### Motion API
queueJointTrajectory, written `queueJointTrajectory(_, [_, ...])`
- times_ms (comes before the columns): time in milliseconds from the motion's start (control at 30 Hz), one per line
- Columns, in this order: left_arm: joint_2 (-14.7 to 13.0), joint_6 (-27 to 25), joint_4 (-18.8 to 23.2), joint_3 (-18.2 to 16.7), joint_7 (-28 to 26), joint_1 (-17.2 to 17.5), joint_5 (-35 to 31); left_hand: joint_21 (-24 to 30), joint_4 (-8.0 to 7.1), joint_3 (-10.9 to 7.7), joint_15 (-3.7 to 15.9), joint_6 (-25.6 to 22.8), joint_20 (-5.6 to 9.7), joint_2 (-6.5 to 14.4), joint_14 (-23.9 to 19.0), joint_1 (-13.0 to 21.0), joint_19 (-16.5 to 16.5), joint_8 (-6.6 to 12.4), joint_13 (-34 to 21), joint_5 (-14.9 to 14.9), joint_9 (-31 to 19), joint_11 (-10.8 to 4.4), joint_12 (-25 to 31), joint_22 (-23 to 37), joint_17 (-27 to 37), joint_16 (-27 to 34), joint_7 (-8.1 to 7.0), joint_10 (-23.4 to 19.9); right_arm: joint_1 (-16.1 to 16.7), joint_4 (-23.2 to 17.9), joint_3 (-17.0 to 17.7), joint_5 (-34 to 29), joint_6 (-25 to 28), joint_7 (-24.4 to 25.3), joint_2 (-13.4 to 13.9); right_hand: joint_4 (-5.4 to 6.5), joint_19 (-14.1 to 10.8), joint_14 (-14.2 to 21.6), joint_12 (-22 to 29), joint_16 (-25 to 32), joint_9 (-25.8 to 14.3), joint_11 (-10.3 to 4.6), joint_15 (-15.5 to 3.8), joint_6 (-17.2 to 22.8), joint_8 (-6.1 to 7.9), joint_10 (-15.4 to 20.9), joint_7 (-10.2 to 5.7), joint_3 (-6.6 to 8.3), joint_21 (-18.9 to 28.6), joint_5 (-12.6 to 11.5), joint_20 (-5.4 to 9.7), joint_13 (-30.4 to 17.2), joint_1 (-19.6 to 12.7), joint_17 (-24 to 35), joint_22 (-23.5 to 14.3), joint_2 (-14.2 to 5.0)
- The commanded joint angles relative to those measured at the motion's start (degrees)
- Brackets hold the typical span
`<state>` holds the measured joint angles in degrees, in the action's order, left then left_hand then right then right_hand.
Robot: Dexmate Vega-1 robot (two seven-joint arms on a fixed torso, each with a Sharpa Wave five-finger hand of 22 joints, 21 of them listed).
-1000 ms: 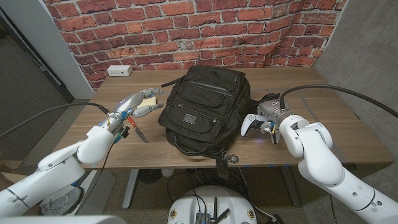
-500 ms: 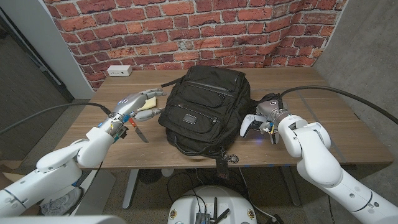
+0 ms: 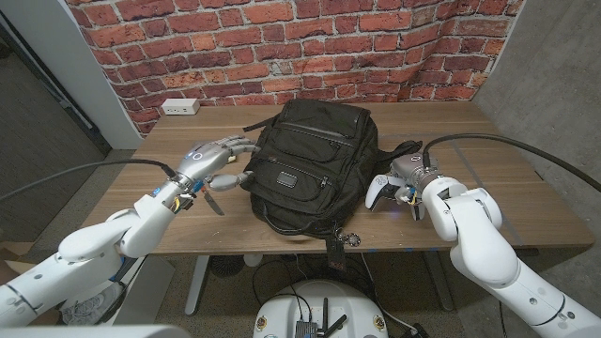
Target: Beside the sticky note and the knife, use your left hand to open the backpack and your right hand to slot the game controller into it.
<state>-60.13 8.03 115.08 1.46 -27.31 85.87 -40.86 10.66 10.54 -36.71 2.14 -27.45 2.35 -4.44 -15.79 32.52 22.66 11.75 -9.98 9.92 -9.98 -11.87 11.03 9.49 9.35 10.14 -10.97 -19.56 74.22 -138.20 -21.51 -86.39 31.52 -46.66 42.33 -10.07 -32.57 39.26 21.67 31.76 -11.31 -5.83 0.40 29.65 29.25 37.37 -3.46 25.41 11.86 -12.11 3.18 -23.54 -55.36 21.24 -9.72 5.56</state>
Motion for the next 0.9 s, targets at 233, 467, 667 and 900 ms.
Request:
queueJointTrajectory(233, [-1.28, -2.77, 2.39, -3.67, -3.67, 5.07, -10.09, 0.29, -0.13, 1.15, 10.26, -0.84, 8.73, -0.3, -0.85, 1.44, 0.75, 0.38, -0.11, 0.06, -0.36, 0.04, 0.12, 0.08, 0.2, 0.04, -0.51, -0.73, 2.04, 0.2, 1.05, -2.52, -0.1, 0.73, -2.46, 0.41, -0.75, 5.03, -0.1, 0.04, -0.16, -5.63, -14.01, 4.14, 0.3, 6.34, -3.31, 0.05, 0.15, -0.28, 7.89, -0.2, -7.17, 3.19, -0.29, -6.69])
queueJointTrajectory(467, [-1.47, -3.72, 2.7, -4.73, -4.77, 6.43, -13.39, 0.29, -0.35, 1.99, 10.31, -1.28, 8.93, -0.49, -1.12, 1.9, 1.02, 0.36, -0.1, -0.02, -0.36, -0.04, -0.02, 0.1, 0.22, 0.04, -0.75, -0.92, 1.52, 0.75, 1.15, -2.26, -0.82, 0.65, -3.0, 0.54, -0.74, 5.04, -0.31, -0.21, -0.16, -5.59, -13.92, 4.17, 0.29, 6.2, -3.3, -0.03, 0.12, -0.29, 7.88, -0.25, -7.07, 3.17, -0.3, -6.79])
queueJointTrajectory(667, [-1.46, -4.27, 2.77, -5.49, -5.58, 7.39, -15.27, 0.26, -0.56, 3.08, 10.35, -1.61, 9.13, -0.56, -1.73, 2.47, 1.27, 0.19, -0.09, -0.04, -0.34, -0.01, 0.0, 0.11, 0.25, 0.11, -0.77, -1.66, 1.04, 1.05, 1.17, -1.86, -1.35, 0.24, -2.99, 0.63, -0.8, 5.09, -0.43, -0.39, -0.16, -5.59, -13.98, 4.13, 0.25, 6.32, -3.28, -0.23, 0.12, -0.25, 7.83, -0.29, -6.88, 3.19, -0.3, -6.74])
queueJointTrajectory(900, [-0.95, -5.63, 2.7, -5.04, -6.16, 7.39, -17.05, 0.12, -0.62, 6.52, 10.32, -2.68, 9.44, -0.94, -4.19, 5.39, 1.77, -0.19, -0.06, 0.08, -0.34, -0.14, -0.32, 0.12, 0.26, 0.2, -0.86, -3.23, 0.91, 1.23, 1.53, -1.45, -1.23, -0.51, -2.96, 0.77, -0.9, 5.15, -0.52, -0.58, -0.16, -5.59, -13.86, 4.22, 0.26, 6.37, -3.29, -0.37, 0.14, -0.23, 7.83, -0.38, -6.65, 3.19, -0.31, -6.78])
